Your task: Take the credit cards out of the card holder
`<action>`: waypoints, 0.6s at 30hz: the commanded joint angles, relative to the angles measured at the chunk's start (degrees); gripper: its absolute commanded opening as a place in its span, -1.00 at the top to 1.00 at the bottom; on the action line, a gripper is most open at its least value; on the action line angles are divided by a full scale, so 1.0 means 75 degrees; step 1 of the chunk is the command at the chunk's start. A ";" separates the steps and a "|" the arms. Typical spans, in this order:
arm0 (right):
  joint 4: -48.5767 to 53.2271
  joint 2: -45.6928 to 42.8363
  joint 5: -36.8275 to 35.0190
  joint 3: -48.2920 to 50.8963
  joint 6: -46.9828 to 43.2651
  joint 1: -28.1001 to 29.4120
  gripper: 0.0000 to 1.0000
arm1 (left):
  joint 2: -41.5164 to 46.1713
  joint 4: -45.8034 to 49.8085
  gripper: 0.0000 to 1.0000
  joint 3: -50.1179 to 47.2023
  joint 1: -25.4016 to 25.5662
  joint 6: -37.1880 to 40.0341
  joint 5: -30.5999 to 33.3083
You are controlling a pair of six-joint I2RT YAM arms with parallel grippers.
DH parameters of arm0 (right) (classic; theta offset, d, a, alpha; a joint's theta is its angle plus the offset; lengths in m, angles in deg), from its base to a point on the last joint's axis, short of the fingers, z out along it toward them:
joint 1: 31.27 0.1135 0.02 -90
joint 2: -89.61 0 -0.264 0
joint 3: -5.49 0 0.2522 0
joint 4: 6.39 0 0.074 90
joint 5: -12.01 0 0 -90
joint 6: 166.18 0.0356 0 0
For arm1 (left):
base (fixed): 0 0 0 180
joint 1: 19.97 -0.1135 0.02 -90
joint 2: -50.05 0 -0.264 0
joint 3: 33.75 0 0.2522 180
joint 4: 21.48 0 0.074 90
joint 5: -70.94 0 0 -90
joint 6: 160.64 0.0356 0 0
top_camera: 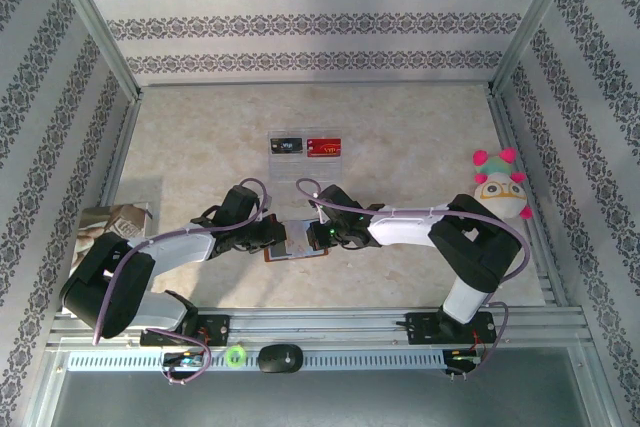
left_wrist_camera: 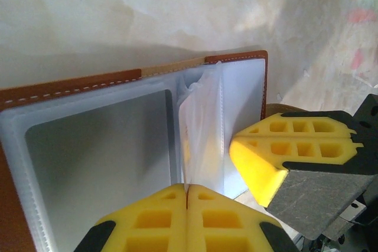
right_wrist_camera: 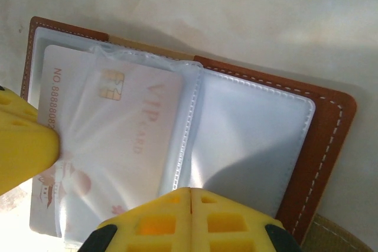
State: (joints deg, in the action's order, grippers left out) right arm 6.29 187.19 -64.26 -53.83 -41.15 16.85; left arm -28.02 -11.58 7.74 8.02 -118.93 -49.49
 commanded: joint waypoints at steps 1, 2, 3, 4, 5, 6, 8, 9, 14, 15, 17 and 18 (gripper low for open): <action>0.0850 -0.0003 -0.0605 0.0320 0.0062 -0.0143 0.89 | 0.0211 0.0088 1.00 -0.0123 -0.0176 0.0264 -0.0012; 0.0870 0.0007 -0.0614 0.0321 0.0064 -0.0135 0.90 | 0.0249 0.0158 1.00 -0.0120 -0.0218 0.0322 -0.0029; 0.0862 0.0002 -0.0624 0.0321 0.0076 -0.0146 0.89 | 0.0280 0.0200 1.00 -0.0122 -0.0267 0.0372 -0.0086; 0.0881 -0.0003 -0.0625 0.0321 0.0066 -0.0146 0.90 | 0.0285 0.0158 1.00 -0.0165 -0.0337 0.0390 -0.0175; 0.0882 0.0009 -0.0641 0.0315 0.0075 -0.0146 0.90 | 0.0275 0.0019 1.00 -0.0220 -0.0443 0.0392 -0.0400; 0.0873 0.0019 -0.0646 0.0312 0.0080 -0.0140 0.90 | 0.0252 -0.0058 1.00 -0.0261 -0.0566 0.0360 -0.0628; 0.0869 0.0021 -0.0637 0.0321 0.0076 -0.0141 0.91 | 0.0206 -0.0259 1.00 -0.0385 -0.0742 0.0300 -0.0918; 0.0843 0.0021 -0.0645 0.0330 0.0081 -0.0142 0.91 | 0.0165 -0.0318 1.00 -0.0421 -0.0804 0.0296 -0.1027; 0.0790 0.0032 -0.0606 0.0334 0.0076 -0.0127 0.91 | 0.0035 -0.0422 1.00 -0.0427 -0.0827 0.0288 -0.1181; 0.0781 0.0043 -0.0594 0.0334 0.0076 -0.0124 0.91 | 0.0028 -0.0403 0.89 -0.0427 -0.0829 0.0287 -0.1168; 0.0771 0.0057 -0.0578 0.0322 0.0073 -0.0123 0.91 | 0.0054 -0.0376 0.68 -0.0438 -0.0827 0.0298 -0.1130; 0.0758 0.0063 -0.0584 0.0321 0.0065 -0.0123 0.90 | 0.0078 -0.0395 0.60 -0.0454 -0.0835 0.0282 -0.1111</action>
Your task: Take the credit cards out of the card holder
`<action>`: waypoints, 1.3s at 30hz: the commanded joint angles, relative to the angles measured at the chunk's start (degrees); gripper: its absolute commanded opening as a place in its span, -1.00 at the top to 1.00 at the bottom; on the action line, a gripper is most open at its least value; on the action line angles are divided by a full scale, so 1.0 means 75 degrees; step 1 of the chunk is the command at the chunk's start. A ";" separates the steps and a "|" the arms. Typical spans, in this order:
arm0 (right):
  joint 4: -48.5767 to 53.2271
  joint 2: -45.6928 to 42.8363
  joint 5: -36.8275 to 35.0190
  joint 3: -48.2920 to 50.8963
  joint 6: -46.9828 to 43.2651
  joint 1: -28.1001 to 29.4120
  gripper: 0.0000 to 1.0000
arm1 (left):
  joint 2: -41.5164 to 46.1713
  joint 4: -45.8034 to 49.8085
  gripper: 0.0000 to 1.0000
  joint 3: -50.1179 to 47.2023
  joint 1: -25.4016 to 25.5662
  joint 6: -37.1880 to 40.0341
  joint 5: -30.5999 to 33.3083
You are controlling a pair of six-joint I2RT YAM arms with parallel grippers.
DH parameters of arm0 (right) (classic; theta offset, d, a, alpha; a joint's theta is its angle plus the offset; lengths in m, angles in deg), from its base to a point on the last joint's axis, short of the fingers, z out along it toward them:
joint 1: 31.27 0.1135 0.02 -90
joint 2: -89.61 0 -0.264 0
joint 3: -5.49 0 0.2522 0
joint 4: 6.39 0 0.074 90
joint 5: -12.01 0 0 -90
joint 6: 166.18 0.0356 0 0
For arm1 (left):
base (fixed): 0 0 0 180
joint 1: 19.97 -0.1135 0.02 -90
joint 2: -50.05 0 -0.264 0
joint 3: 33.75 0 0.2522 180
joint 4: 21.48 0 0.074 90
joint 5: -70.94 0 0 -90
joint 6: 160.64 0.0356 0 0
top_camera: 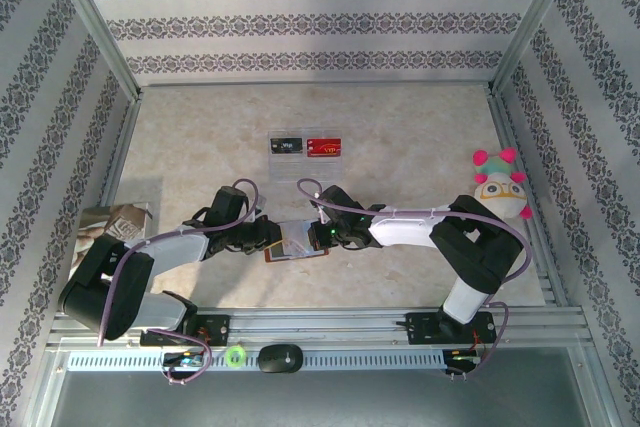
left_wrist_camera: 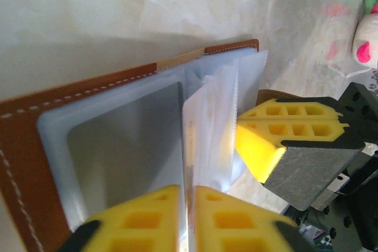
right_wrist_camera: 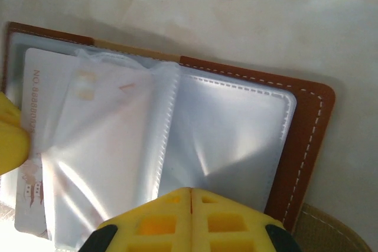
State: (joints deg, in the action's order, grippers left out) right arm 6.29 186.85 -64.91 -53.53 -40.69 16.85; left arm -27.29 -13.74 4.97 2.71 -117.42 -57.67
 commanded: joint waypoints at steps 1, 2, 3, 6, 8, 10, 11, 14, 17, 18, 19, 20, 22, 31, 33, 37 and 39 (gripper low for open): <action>0.0762 0.0118 -0.0489 0.0270 0.0009 -0.0123 0.91 | -0.0007 -0.0094 0.56 -0.0095 -0.0117 0.0074 0.0020; 0.0774 0.0120 -0.0479 0.0257 0.0013 -0.0123 0.90 | 0.0006 -0.0076 0.53 -0.0101 -0.0128 0.0073 0.0038; 0.0758 0.0126 -0.0479 0.0257 0.0009 -0.0123 0.90 | 0.0005 -0.0098 0.52 -0.0110 -0.0129 0.0062 0.0039; 0.0754 0.0135 -0.0477 0.0224 0.0010 -0.0123 0.90 | 0.0001 -0.0151 0.49 -0.0118 -0.0118 0.0031 0.0042; 0.0754 0.0148 -0.0467 0.0221 0.0015 -0.0122 0.90 | -0.0043 -0.0236 0.47 -0.0132 -0.0108 0.0012 -0.0005; 0.0741 0.0164 -0.0450 0.0221 0.0024 -0.0123 0.91 | -0.0111 -0.0400 0.47 -0.0163 -0.0110 -0.0051 -0.0032; 0.0736 0.0161 -0.0443 0.0213 0.0027 -0.0123 0.90 | -0.0155 -0.0486 0.47 -0.0184 -0.0106 -0.0086 -0.0038; 0.0728 0.0173 -0.0421 0.0210 0.0039 -0.0123 0.90 | -0.0292 -0.0719 0.48 -0.0199 -0.0066 -0.0171 -0.0076; 0.0724 0.0178 -0.0422 0.0210 0.0052 -0.0122 0.90 | -0.0427 -0.0883 0.49 -0.0166 0.0040 -0.0249 -0.0068; 0.0729 0.0184 -0.0419 0.0210 0.0051 -0.0123 0.90 | -0.0474 -0.0908 0.49 -0.0163 0.0093 -0.0261 -0.0047; 0.0708 0.0184 -0.0414 0.0210 0.0050 -0.0123 0.90 | -0.0518 -0.0914 0.51 -0.0164 0.0139 -0.0276 -0.0001; 0.0707 0.0187 -0.0412 0.0199 0.0053 -0.0123 0.90 | -0.0539 -0.0956 0.56 -0.0195 0.0174 -0.0303 0.0026; 0.0707 0.0196 -0.0421 0.0198 0.0055 -0.0133 0.90 | -0.0566 -0.1064 0.70 -0.0270 0.0210 -0.0379 0.0021; 0.0719 0.0266 -0.0420 0.0172 0.0056 -0.0146 0.90 | 0.0261 -0.0291 1.00 -0.0378 0.0193 -0.0233 0.0455; 0.0730 0.0255 -0.0432 0.0175 0.0062 -0.0135 0.91 | 0.0570 0.0302 1.00 -0.0310 0.0189 -0.0040 0.0616; 0.0743 0.0266 -0.0462 0.0175 0.0082 -0.0146 0.90 | 0.1256 0.1359 1.00 -0.0280 0.0111 0.0294 0.1002; 0.0753 0.0267 -0.0473 0.0164 0.0080 -0.0143 0.90 | 0.1503 0.1633 1.00 -0.0291 0.0024 0.0391 0.0994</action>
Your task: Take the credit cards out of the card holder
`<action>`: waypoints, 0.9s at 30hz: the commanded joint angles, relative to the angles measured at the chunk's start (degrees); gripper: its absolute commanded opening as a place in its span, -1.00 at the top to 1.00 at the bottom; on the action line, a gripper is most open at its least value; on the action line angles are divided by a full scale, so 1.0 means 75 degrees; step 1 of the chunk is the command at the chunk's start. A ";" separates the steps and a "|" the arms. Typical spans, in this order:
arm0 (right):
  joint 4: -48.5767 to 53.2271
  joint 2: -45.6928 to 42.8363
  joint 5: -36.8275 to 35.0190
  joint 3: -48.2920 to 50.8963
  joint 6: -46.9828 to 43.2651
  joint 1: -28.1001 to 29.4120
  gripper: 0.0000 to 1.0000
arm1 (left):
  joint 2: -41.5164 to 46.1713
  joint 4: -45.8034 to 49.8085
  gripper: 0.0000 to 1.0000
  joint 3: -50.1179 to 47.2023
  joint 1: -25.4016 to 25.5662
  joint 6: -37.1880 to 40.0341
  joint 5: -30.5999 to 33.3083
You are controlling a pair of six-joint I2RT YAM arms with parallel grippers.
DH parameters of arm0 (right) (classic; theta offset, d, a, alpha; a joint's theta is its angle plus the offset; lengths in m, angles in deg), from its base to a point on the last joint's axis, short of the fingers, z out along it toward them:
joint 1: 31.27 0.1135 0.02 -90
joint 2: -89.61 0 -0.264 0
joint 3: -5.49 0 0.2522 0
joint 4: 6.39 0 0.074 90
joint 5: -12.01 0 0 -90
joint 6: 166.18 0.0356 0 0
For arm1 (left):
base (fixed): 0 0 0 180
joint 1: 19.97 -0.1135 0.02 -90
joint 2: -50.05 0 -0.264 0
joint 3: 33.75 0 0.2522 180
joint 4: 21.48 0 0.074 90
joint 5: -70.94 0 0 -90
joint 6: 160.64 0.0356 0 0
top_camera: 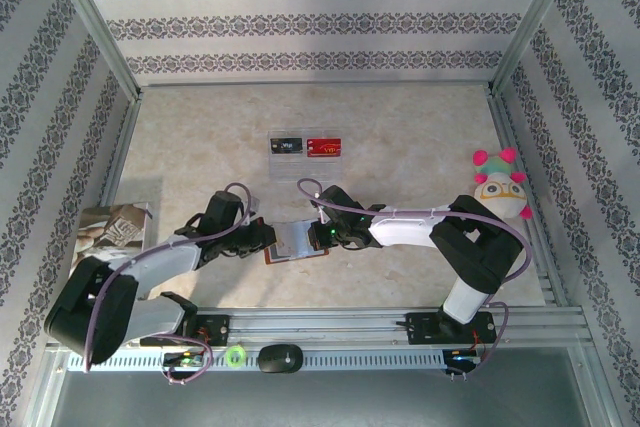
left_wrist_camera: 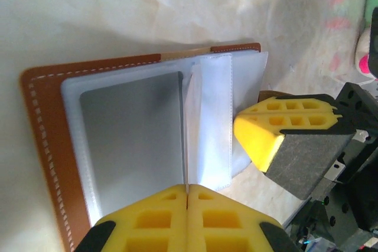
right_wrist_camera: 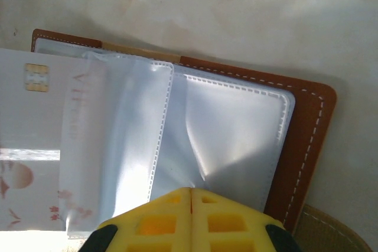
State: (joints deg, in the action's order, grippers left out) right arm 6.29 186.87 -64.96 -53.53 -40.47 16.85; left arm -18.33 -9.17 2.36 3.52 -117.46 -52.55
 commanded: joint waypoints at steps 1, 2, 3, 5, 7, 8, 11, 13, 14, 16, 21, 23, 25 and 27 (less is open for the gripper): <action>0.0778 0.0264 -0.0495 0.0163 0.0056 -0.0146 0.90 | 0.0421 0.1165 1.00 0.0064 -0.0126 0.0440 0.0309; 0.0788 0.0246 -0.0503 0.0163 0.0062 -0.0155 0.90 | 0.0525 0.1229 1.00 0.0053 -0.0158 0.0474 0.0300; 0.0813 0.0222 -0.0499 0.0152 0.0064 -0.0169 0.91 | 0.0644 0.1249 1.00 0.0043 -0.0173 0.0493 0.0248; 0.0863 0.0125 -0.0509 0.0151 0.0057 -0.0210 0.91 | 0.0872 0.1206 1.00 0.0038 -0.0189 0.0525 0.0142; 0.0967 -0.0078 -0.0520 0.0145 0.0033 -0.0301 0.89 | 0.1107 0.1120 1.00 0.0081 -0.0188 0.0535 0.0017; 0.1024 -0.0208 -0.0519 0.0140 0.0017 -0.0351 0.85 | 0.1201 0.1083 1.00 0.0116 -0.0181 0.0564 -0.0026; 0.1213 -0.0778 -0.0484 0.0094 -0.0131 -0.0460 0.69 | 0.1503 0.0855 1.00 0.0195 -0.0190 0.0579 -0.0238; 0.1235 -0.1328 -0.0435 0.0093 -0.0299 -0.0509 0.56 | 0.1726 0.0451 1.00 0.0157 -0.0190 0.0476 -0.0396; 0.1256 -0.1592 -0.0438 0.0081 -0.0368 -0.0512 0.52 | 0.1815 0.0281 1.00 0.0140 -0.0200 0.0416 -0.0462; 0.1175 -0.2183 -0.0301 0.0079 -0.0599 -0.0528 0.42 | 0.1993 -0.0164 1.00 0.0104 -0.0197 0.0307 -0.0609; 0.0011 -0.2932 0.1209 0.0362 -0.0688 -0.0810 0.27 | 0.2134 -0.2093 1.00 -0.0132 -0.0191 -0.0306 -0.0851; -0.0957 -0.2921 0.2330 0.0582 -0.0243 -0.1076 0.21 | 0.2199 -0.3037 1.00 -0.0287 -0.0196 -0.0597 -0.0959; -0.2226 -0.2877 0.3279 0.0866 0.0374 -0.1245 0.15 | 0.2328 -0.3618 1.00 -0.0342 -0.0186 -0.0733 -0.0982; -0.2832 -0.2868 0.3696 0.0935 0.0656 -0.1254 0.11 | 0.2448 -0.3854 1.00 -0.0360 -0.0192 -0.0752 -0.0963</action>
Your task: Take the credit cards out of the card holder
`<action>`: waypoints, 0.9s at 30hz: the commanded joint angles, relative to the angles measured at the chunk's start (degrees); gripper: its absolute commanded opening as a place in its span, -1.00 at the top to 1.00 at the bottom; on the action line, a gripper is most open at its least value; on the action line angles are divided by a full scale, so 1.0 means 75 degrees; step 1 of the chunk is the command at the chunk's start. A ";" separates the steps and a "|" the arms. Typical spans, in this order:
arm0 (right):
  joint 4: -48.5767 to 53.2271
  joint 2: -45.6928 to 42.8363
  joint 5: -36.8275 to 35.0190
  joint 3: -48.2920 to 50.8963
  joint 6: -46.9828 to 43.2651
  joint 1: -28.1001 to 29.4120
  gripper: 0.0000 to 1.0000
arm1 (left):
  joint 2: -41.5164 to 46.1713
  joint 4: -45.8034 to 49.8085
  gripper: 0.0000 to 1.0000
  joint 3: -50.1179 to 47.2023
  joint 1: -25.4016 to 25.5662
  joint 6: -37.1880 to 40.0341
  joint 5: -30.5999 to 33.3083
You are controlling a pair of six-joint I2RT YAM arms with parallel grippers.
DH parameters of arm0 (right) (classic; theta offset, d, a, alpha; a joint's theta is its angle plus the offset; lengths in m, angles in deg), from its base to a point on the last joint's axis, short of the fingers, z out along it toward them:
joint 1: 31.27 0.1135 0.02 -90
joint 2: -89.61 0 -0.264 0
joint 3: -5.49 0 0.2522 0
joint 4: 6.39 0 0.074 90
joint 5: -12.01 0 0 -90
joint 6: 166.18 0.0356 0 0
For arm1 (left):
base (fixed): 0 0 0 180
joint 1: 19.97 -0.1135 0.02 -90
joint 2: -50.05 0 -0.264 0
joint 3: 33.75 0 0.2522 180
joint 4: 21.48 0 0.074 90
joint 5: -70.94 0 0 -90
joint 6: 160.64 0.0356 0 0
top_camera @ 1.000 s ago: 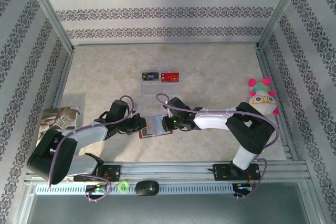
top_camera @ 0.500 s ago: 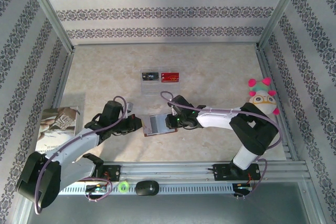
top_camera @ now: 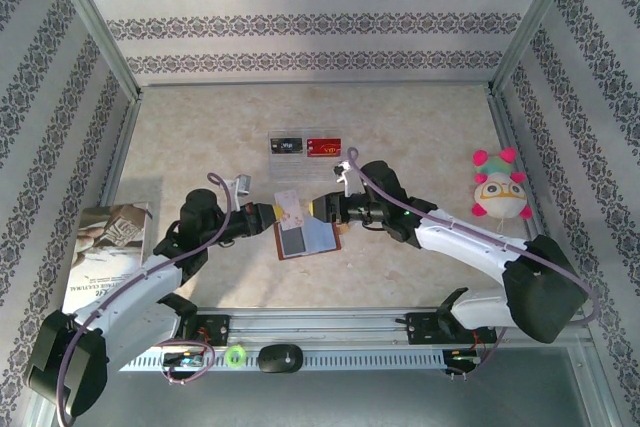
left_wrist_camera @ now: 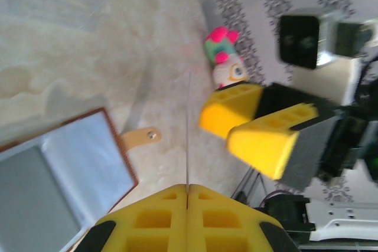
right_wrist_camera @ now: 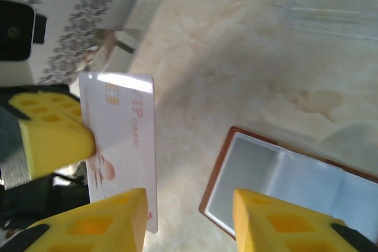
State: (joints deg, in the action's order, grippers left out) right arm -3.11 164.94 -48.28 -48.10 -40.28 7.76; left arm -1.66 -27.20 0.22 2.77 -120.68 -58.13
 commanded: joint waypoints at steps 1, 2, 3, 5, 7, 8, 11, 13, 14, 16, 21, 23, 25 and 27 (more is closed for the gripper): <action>-0.1855 0.0052 0.1623 0.0245 0.0780 -0.0036 0.09 | 0.0271 -0.1516 1.00 -0.0069 -0.0088 -0.0324 -0.0228; -0.2113 0.0046 0.1721 0.0282 0.0912 -0.0037 0.08 | 0.0314 -0.1562 1.00 -0.0069 -0.0091 -0.0307 -0.0237; -0.2320 0.0046 0.1800 0.0315 0.1037 -0.0037 0.07 | 0.0322 -0.1597 1.00 -0.0069 -0.0086 -0.0321 -0.0262; -0.2752 0.0109 0.1991 0.0319 0.1293 -0.0041 0.03 | 0.0291 -0.1782 1.00 -0.0114 -0.0085 -0.0380 -0.0349; -0.3139 0.0266 0.2153 0.0296 0.1575 -0.0030 0.01 | 0.0238 -0.2098 1.00 -0.0183 -0.0090 -0.0517 -0.0452; -0.3388 0.0356 0.2218 0.0307 0.1730 -0.0026 0.00 | 0.0203 -0.2242 1.00 -0.0220 -0.0083 -0.0583 -0.0504; -0.3936 0.0545 0.2322 0.0291 0.2069 -0.0026 0.01 | 0.0093 -0.2462 1.00 -0.0256 -0.0085 -0.0663 -0.0622; -0.4111 0.0590 0.2362 0.0263 0.2167 -0.0026 0.03 | 0.0039 -0.2546 1.00 -0.0271 -0.0085 -0.0730 -0.0689; -0.4154 0.0608 0.2361 0.0240 0.2185 -0.0030 0.05 | 0.0029 -0.2529 1.00 -0.0258 -0.0085 -0.0734 -0.0699; -0.4149 0.0592 0.2355 0.0205 0.2180 -0.0026 0.10 | 0.0021 -0.2479 1.00 -0.0275 -0.0090 -0.0728 -0.0709; -0.4056 0.0606 0.2361 0.0133 0.2142 -0.0037 0.36 | -0.0008 -0.2311 1.00 -0.0228 -0.0093 -0.0724 -0.0700; -0.3835 0.0649 0.2355 0.0063 0.2041 -0.0049 0.62 | -0.0004 -0.2085 0.98 -0.0167 -0.0084 -0.0714 -0.0665; -0.3624 0.0656 0.2366 -0.0011 0.1908 -0.0127 0.82 | 0.0030 -0.1732 0.34 -0.0078 -0.0091 -0.0630 -0.0574; -0.3318 0.0636 0.2424 -0.0121 0.1722 -0.0268 0.95 | 0.0102 -0.1300 -0.06 0.0005 -0.0100 -0.0538 -0.0414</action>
State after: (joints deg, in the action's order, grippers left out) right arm -28.95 169.71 -31.69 -46.77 -25.00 7.01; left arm -1.61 -40.34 -1.35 2.77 -125.33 -62.00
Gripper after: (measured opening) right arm 0.052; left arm 0.473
